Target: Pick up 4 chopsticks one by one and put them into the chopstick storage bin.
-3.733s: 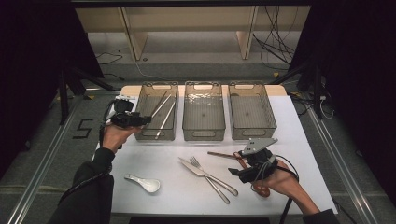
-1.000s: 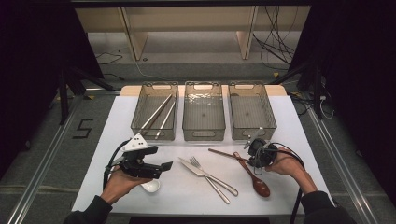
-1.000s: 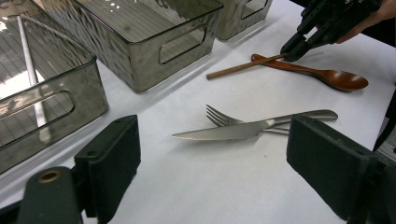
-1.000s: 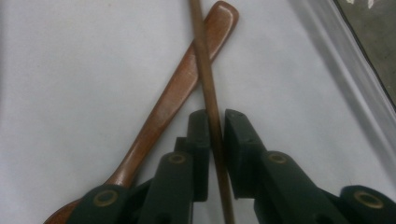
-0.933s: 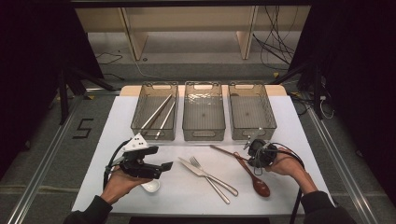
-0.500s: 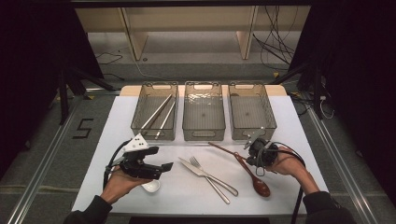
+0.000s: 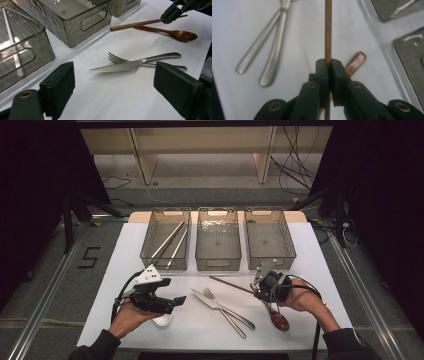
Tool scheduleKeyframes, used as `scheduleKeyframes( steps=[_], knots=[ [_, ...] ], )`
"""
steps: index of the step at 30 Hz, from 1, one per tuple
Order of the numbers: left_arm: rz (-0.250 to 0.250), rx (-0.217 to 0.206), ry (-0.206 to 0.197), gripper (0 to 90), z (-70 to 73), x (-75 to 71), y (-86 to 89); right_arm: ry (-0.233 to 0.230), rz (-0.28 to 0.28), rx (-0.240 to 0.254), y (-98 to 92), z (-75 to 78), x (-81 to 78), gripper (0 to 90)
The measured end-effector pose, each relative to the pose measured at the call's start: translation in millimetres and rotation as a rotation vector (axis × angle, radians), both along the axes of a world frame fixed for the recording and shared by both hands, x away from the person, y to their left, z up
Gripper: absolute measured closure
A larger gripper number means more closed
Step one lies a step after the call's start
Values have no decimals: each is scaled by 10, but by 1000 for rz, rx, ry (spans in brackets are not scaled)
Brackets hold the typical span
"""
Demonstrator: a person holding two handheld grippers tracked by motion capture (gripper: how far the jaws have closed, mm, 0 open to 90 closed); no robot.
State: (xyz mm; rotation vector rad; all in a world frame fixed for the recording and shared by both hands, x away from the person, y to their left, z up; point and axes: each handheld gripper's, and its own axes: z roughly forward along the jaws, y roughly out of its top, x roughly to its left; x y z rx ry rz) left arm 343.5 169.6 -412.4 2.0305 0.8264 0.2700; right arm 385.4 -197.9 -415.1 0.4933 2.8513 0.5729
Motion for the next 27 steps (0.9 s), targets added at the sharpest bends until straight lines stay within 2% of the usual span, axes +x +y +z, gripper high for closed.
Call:
scheduleKeyframes(
  steps=[9, 11, 15, 19, 22, 25, 27],
  knots=[
    [-11, -7, 15, 166, 1, 24, -38, -3, 64, 9, 164, 57, -117, 861],
    [-27, -1, 25, 166, -2, 35, -68, -5, 74, 10, 193, 58, -134, 861],
    [-54, 27, 15, 164, 8, 49, -127, -3, 88, 15, 243, 57, -160, 861],
    [-84, 31, 16, 165, 42, 87, -193, 1, 110, 17, 310, 54, -186, 860],
    [-108, 63, 0, 169, 71, 103, -248, 0, 128, 12, 363, 56, -216, 861],
    [-150, 86, 7, 177, 102, 109, -318, -1, 142, 19, 411, 64, -249, 861],
    [-186, 127, 7, 183, 102, 111, -388, 4, 157, 16, 435, 66, -262, 861]
  ],
)
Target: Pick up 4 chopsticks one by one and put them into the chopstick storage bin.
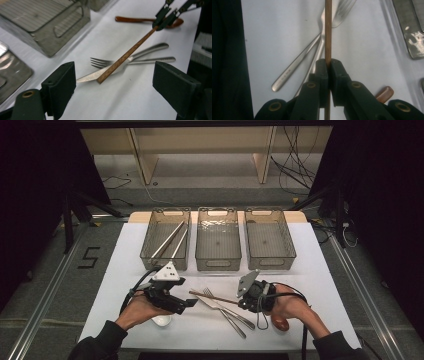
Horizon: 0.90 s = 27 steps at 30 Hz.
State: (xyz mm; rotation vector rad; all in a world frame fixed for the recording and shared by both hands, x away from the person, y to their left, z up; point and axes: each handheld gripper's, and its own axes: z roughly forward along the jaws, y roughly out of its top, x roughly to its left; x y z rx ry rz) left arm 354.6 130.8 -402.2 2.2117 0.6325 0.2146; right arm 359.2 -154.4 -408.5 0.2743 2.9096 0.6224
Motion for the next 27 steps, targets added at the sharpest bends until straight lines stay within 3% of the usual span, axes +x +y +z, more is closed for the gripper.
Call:
scheduleKeyframes(
  steps=[5, 10, 19, 27],
  knots=[
    [-77, 93, -21, 219, -15, -3, -162, -1, 26, -2, 51, -7, -40, 861],
    [-125, 152, -20, 260, -46, 0, -234, -4, 46, -2, 88, 14, -69, 861],
    [-197, 234, -16, 422, -77, -15, -297, -13, 70, -2, 132, 32, -112, 861],
    [-238, 260, 12, 584, -88, -24, -330, -12, 86, -1, 153, 35, -132, 860]
  ],
)
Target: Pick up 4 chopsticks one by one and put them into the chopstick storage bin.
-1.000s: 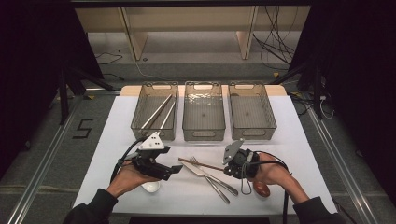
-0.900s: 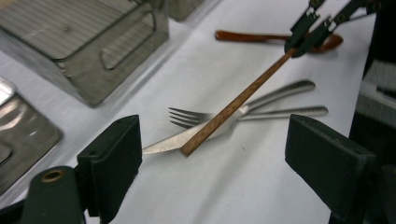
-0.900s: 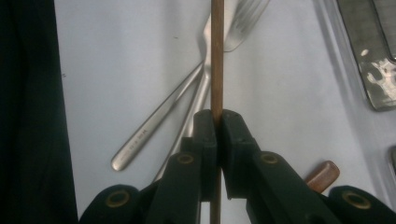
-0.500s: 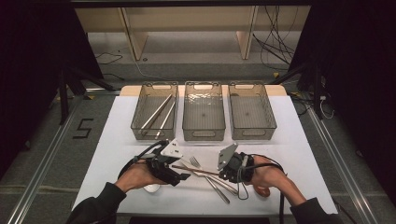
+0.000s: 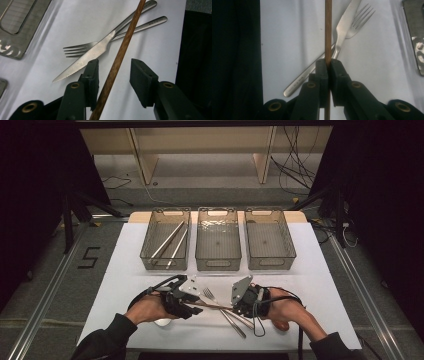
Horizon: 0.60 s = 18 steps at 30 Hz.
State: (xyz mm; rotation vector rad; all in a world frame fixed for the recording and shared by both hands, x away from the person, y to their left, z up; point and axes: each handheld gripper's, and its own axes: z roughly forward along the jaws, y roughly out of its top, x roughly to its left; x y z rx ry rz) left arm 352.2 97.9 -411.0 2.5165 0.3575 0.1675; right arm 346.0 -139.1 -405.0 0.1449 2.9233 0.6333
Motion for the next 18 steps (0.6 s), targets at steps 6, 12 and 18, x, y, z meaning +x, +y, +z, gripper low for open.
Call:
scheduleKeyframes(
  steps=[6, 12, 18],
  knots=[
    [-28, 18, 10, 674, -14, 6, -13, 4, 14, -2, 7, -1, -16, 861],
    [-67, 30, 18, 746, -27, -6, -19, 3, 36, -9, 11, -5, -28, 859],
    [-103, 36, 23, 781, -41, -38, -30, -6, 51, -14, 2, -11, -36, 854]
  ],
)
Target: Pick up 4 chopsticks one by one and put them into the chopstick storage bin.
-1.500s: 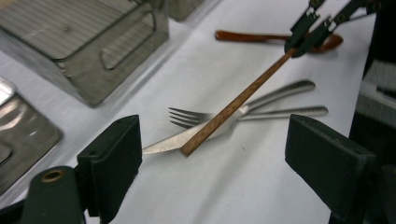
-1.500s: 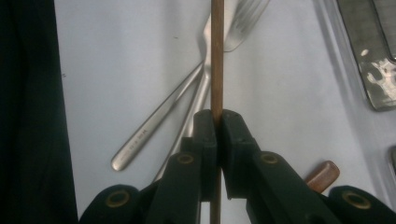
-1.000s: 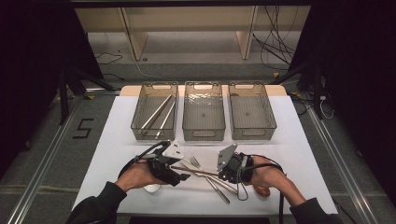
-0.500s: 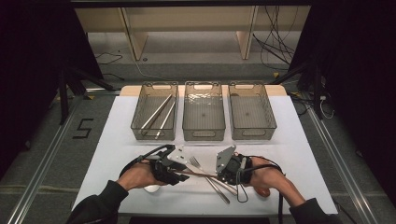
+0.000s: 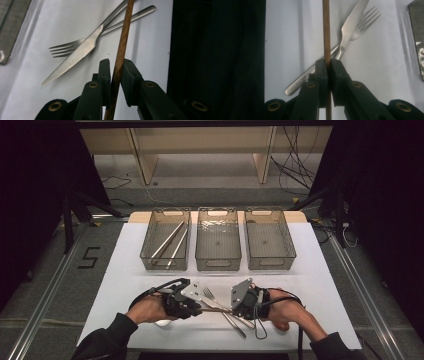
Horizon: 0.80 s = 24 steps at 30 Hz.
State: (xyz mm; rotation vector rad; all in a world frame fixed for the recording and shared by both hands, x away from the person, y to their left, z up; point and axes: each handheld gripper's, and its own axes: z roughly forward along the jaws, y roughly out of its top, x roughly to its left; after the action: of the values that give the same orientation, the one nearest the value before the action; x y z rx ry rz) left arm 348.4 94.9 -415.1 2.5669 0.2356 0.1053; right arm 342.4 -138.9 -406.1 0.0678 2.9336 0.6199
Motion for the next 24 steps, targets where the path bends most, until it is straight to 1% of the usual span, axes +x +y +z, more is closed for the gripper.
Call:
scheduleKeyframes(
  steps=[3, 4, 7, 9, 10, 12, 13, 14, 15, 17, 19, 23, 24],
  knots=[
    [-36, -3, 21, 808, -3, -14, 0, -12, -5, 9, -7, 1, -1, 838],
    [-48, -3, 23, 818, -4, -25, -3, -18, 0, 4, -14, 3, 7, 830],
    [-44, -12, 27, 833, 5, -36, -11, -18, -25, 14, -25, 4, 19, 808],
    [-32, -24, 25, 833, 10, -24, 4, -24, -46, 33, -41, 22, 28, 765],
    [-21, -36, 25, 834, 14, -13, 21, -24, -52, 45, -52, 37, 34, 735],
    [-4, -32, 18, 834, 25, 7, 47, -25, -73, 86, -91, 89, 40, 665],
    [12, -40, 15, 835, 27, 16, 67, -27, -83, 93, -104, 109, 44, 648],
    [25, -35, 15, 835, 29, 29, 83, -32, -100, 111, -125, 133, 52, 634],
    [40, -26, 4, 835, 25, 39, 96, -33, -116, 128, -142, 152, 60, 625],
    [61, -29, 4, 835, 18, 65, 133, -28, -132, 156, -182, 181, 82, 585],
    [85, -35, 3, 835, 24, 81, 166, -41, -167, 165, -206, 198, 92, 534],
    [136, -47, -8, 835, 49, 112, 218, -67, -243, 201, -254, 222, 127, 464],
    [142, -50, -8, 835, 52, 120, 228, -67, -245, 202, -269, 230, 136, 452]
  ],
)
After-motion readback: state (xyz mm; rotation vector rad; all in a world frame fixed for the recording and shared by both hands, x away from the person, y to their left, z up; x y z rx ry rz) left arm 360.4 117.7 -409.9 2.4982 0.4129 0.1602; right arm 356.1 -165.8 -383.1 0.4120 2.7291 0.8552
